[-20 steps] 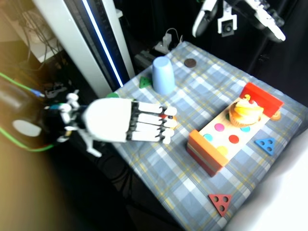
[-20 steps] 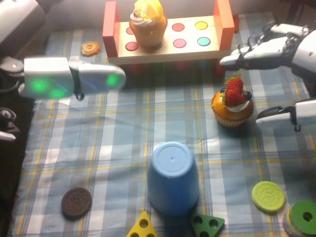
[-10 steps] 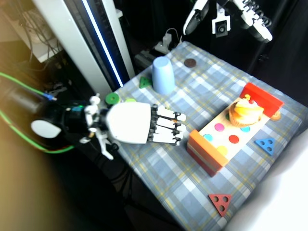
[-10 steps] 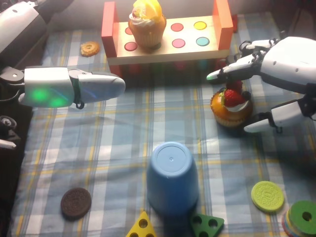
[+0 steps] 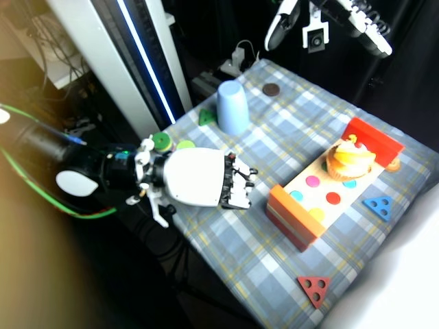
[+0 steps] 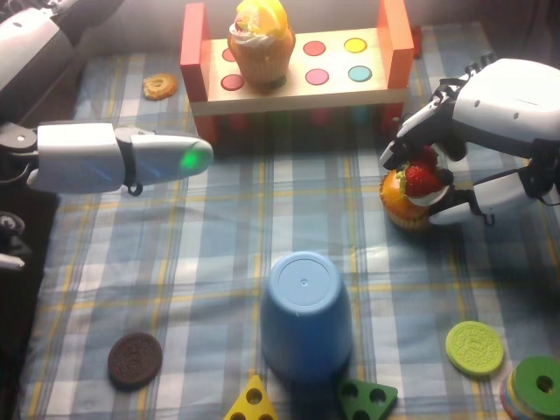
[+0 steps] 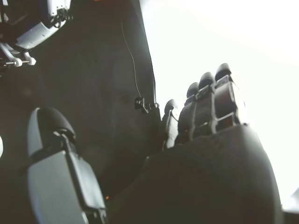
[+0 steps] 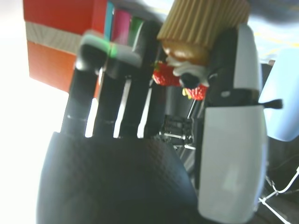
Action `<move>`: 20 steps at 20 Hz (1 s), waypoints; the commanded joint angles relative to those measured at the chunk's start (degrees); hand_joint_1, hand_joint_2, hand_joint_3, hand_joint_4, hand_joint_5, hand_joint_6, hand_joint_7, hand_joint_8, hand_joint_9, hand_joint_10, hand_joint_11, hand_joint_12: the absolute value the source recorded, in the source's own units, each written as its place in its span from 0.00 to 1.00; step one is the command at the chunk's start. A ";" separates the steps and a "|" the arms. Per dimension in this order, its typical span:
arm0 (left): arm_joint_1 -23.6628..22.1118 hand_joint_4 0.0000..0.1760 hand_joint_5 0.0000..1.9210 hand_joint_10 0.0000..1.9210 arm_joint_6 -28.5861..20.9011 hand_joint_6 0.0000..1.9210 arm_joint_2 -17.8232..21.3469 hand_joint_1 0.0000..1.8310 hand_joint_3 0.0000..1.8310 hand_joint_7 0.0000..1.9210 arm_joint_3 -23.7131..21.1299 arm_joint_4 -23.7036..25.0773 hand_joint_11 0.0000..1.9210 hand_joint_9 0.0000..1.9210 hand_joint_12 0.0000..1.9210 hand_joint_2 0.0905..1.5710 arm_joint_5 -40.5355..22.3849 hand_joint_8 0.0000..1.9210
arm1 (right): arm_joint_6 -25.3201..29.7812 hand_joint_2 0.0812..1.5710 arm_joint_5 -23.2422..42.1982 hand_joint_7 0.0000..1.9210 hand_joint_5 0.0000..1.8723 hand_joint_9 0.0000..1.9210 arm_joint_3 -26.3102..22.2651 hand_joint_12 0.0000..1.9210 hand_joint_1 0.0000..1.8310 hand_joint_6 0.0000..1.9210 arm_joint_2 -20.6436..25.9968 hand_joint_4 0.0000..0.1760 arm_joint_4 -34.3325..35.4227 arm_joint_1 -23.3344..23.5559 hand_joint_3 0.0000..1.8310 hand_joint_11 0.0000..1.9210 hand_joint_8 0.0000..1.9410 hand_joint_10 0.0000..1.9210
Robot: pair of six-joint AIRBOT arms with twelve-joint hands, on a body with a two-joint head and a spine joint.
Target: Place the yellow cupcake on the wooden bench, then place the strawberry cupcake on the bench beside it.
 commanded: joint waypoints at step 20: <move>-0.37 1.00 0.00 0.00 -1.85 0.00 -0.32 0.39 0.00 0.00 0.98 0.80 0.00 0.00 0.00 0.46 -6.02 0.00 | 1.81 0.66 3.96 0.61 0.57 0.56 11.13 0.69 0.68 0.46 -6.49 0.18 -0.95 24.05 0.00 0.33 0.32 0.23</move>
